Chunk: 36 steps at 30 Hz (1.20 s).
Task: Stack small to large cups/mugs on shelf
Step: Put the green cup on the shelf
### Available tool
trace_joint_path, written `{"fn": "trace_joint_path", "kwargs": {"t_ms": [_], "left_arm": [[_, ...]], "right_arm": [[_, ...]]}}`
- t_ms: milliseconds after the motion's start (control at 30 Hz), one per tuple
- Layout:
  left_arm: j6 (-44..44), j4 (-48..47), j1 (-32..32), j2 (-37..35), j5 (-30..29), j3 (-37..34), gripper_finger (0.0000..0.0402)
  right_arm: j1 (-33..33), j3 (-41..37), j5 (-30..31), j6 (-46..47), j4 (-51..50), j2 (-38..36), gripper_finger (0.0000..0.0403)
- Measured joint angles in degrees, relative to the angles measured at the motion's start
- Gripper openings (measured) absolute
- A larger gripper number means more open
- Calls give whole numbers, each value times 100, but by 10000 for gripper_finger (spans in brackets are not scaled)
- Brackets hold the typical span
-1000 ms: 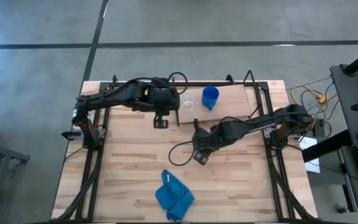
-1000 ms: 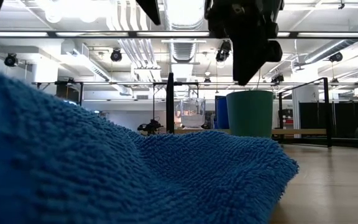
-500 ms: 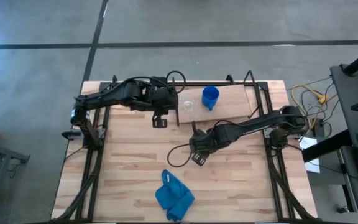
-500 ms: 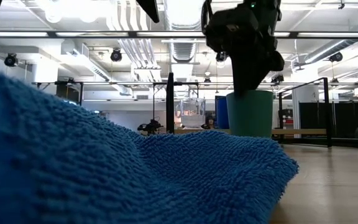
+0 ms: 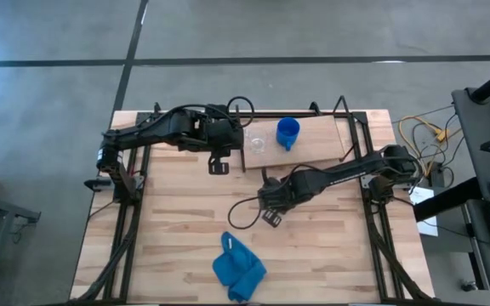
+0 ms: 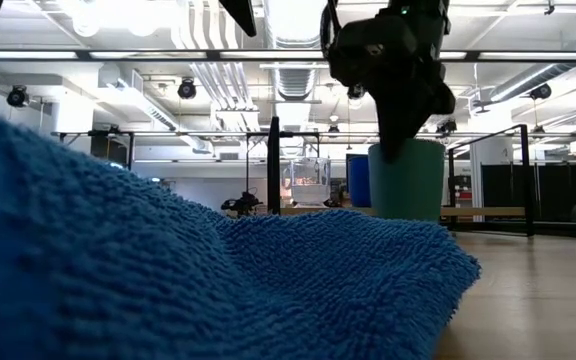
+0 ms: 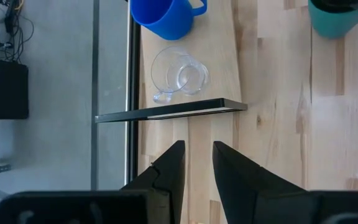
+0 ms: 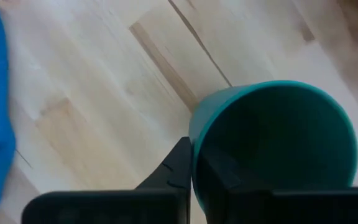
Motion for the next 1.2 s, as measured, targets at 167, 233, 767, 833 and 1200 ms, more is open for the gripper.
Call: {"fn": "trace_joint_path", "kwargs": {"t_ms": [167, 233, 767, 833, 1200], "left_arm": [[0, 0, 0, 2, 0, 0, 68], [0, 1, 0, 2, 0, -1, 68], [-4, 2, 2, 3, 0, -22, 68], [-5, -2, 2, -19, 0, -22, 68], [-11, 4, 0, -101, 0, -24, 68]], "right_arm": [[0, 431, 2, -16, -1027, -7, 10], [0, 666, 6, -20, -1488, -13, 10], [-185, 1917, 330, -74, -3453, -212, 9], [-261, 1783, 453, -48, -3450, -408, 9], [-1197, 642, 1099, 122, -3337, -1911, 9]]}}
